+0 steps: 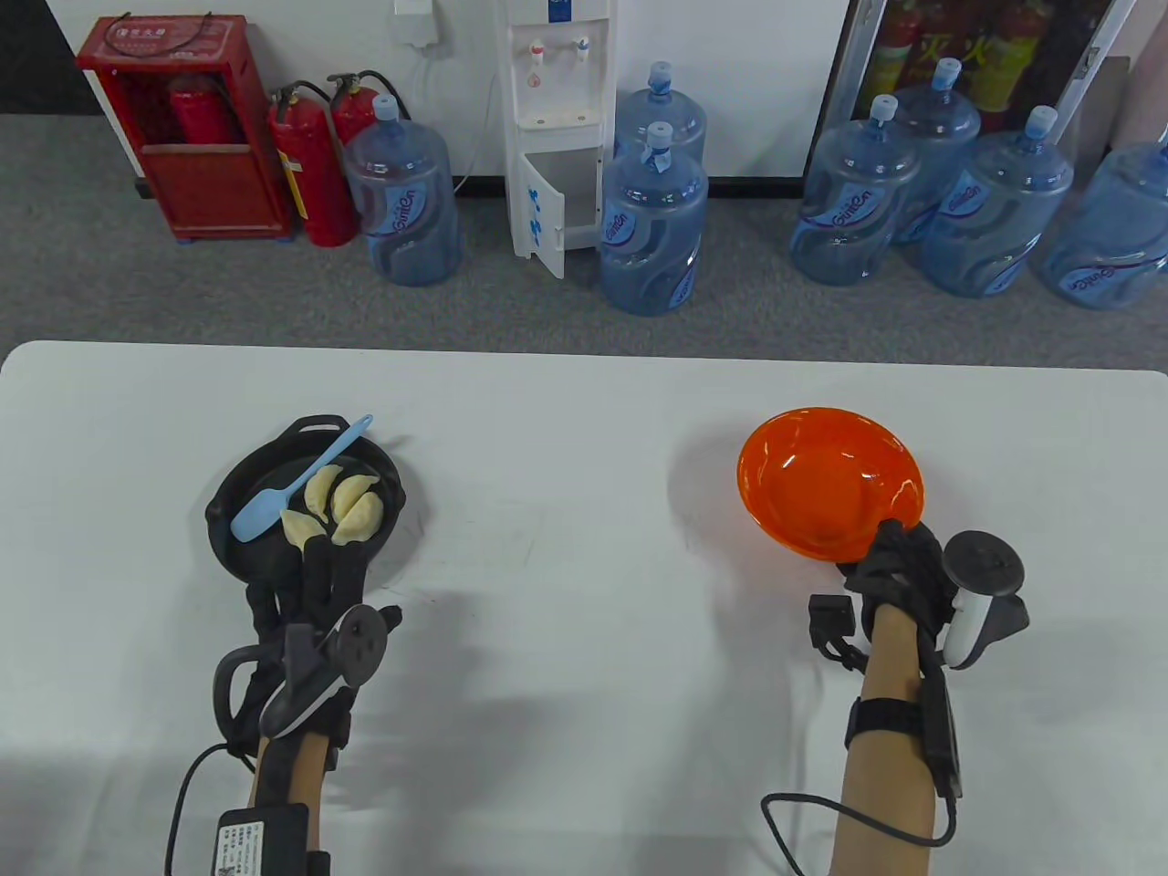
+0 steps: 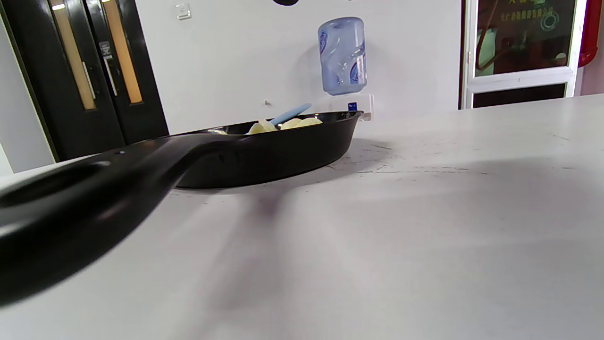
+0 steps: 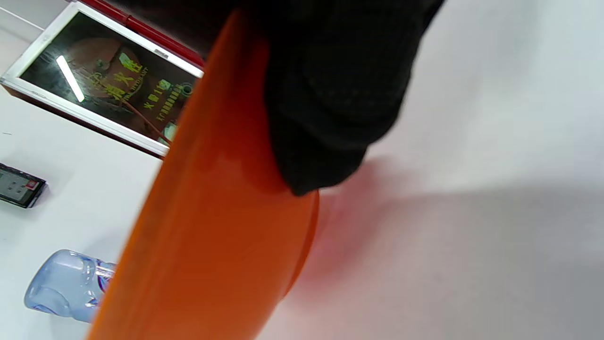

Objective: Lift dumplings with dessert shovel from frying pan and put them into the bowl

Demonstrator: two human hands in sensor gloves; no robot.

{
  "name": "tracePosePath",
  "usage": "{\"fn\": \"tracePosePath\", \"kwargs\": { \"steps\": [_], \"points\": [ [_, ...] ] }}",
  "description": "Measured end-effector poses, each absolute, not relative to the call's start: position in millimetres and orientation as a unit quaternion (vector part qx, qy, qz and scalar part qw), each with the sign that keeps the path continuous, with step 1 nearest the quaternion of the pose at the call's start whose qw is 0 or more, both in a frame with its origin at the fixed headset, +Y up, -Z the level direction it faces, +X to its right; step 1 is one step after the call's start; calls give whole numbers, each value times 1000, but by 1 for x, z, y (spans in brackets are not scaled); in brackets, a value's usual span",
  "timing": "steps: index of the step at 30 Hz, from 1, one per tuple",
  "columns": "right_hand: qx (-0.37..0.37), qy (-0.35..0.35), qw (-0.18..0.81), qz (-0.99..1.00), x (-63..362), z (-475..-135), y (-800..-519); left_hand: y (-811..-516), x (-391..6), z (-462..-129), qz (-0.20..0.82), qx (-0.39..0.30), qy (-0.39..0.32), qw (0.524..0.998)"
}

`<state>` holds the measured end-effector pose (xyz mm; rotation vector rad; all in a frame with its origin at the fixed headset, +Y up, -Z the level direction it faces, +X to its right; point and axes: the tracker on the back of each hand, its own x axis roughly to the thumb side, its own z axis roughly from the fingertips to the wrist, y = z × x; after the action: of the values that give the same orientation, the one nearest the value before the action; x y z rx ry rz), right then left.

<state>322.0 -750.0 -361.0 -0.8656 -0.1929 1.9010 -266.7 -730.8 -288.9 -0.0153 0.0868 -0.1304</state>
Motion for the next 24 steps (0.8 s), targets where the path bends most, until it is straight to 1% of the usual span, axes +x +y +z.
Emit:
{"fn": "tracePosePath", "kwargs": {
  "steps": [6,15,20,22,24],
  "points": [
    [-364,-75,516,772,324,-360,-764,-734,-268,-290,-63,-18,46,997],
    [-366,-70,520,768,327,-360,-770,-734,-269,-291,-61,-18,47,997],
    [-358,-46,504,784,327,-360,-765,-734,-269,-290,-60,-20,49,997],
    [-352,-42,476,805,328,-358,-759,-733,-269,-291,-59,-20,48,997],
    [-353,-43,426,832,330,-354,-747,-734,-268,-291,-59,-21,47,997]
  ]
}}
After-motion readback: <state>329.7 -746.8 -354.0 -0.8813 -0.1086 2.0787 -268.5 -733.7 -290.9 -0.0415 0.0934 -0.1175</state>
